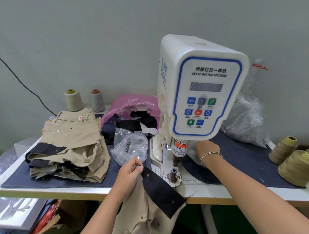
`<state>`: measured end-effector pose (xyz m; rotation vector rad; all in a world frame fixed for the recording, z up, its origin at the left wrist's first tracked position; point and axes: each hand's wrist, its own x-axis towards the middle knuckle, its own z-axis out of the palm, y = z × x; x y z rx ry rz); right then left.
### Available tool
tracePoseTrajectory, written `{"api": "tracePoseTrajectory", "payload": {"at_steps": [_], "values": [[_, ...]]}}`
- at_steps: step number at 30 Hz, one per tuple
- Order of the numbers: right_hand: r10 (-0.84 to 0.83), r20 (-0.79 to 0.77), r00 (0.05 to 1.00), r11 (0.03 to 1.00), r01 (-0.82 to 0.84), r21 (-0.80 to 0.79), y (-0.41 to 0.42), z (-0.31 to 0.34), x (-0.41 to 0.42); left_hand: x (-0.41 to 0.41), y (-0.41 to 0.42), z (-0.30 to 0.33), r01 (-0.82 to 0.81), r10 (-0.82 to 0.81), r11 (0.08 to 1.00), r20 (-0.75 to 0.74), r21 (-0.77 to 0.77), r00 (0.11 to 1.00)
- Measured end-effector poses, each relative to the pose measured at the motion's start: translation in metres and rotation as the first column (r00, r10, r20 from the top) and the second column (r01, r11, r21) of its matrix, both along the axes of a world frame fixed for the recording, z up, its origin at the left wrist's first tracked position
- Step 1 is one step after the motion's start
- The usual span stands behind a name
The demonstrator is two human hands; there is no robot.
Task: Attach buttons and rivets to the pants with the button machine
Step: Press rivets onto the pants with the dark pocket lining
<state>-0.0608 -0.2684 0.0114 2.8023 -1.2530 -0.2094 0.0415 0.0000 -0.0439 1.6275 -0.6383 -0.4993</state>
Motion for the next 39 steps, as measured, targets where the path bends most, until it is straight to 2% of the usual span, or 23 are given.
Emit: {"api": "tracePoseTrajectory", "payload": {"at_steps": [10, 14, 19, 21, 23, 24, 25, 29, 32, 34, 39], "values": [[0.026, 0.179, 0.983, 0.999, -0.030, 0.019, -0.005, -0.004, -0.023, -0.001, -0.002, 0.002, 0.001, -0.001, 1.000, 0.011, -0.015, 1.000], [-0.059, 0.364, 0.930, 0.975, -0.024, 0.221, -0.010, -0.002, -0.029, -0.001, -0.001, 0.003, 0.004, -0.003, 1.000, 0.010, -0.026, 1.000], [-0.167, 0.644, 0.746, 0.936, -0.086, 0.343, -0.002, 0.009, -0.051, 0.000, -0.002, 0.002, 0.002, -0.002, 1.000, 0.016, -0.023, 1.000], [-0.232, 0.756, 0.612, 0.928, -0.093, 0.360, 0.009, 0.015, -0.063, 0.001, -0.002, 0.001, 0.006, -0.006, 1.000, 0.008, -0.024, 1.000], [-0.347, 0.836, 0.424, 0.897, -0.111, 0.429, 0.030, 0.018, -0.073, 0.001, -0.002, 0.000, 0.011, -0.011, 1.000, 0.009, -0.028, 1.000], [-0.425, 0.834, 0.353, 0.853, -0.152, 0.499, 0.046, 0.016, -0.076, 0.001, -0.001, -0.001, 0.010, -0.009, 1.000, 0.014, -0.029, 1.000], [-0.495, 0.804, 0.330, 0.792, -0.211, 0.573, 0.064, 0.012, -0.078, 0.001, -0.001, -0.002, 0.008, -0.007, 1.000, 0.024, -0.030, 1.000], [-0.698, 0.594, 0.400, 0.459, -0.387, 0.800, 0.126, -0.017, -0.071, -0.001, 0.000, -0.004, 0.010, -0.008, 1.000, 0.061, -0.021, 0.998], [-0.815, 0.470, 0.340, 0.297, -0.451, 0.842, 0.137, -0.024, -0.063, -0.001, 0.000, -0.005, 0.012, -0.010, 1.000, 0.073, -0.023, 0.997], [-0.836, 0.456, 0.304, 0.276, -0.485, 0.830, 0.135, -0.024, -0.061, -0.001, 0.000, -0.006, 0.016, -0.014, 1.000, 0.066, -0.024, 0.998], [-0.804, 0.518, 0.292, 0.314, -0.531, 0.787, 0.128, -0.021, -0.056, 0.000, 0.000, -0.005, 0.042, -0.039, 0.998, 0.069, -0.048, 0.997]]}}
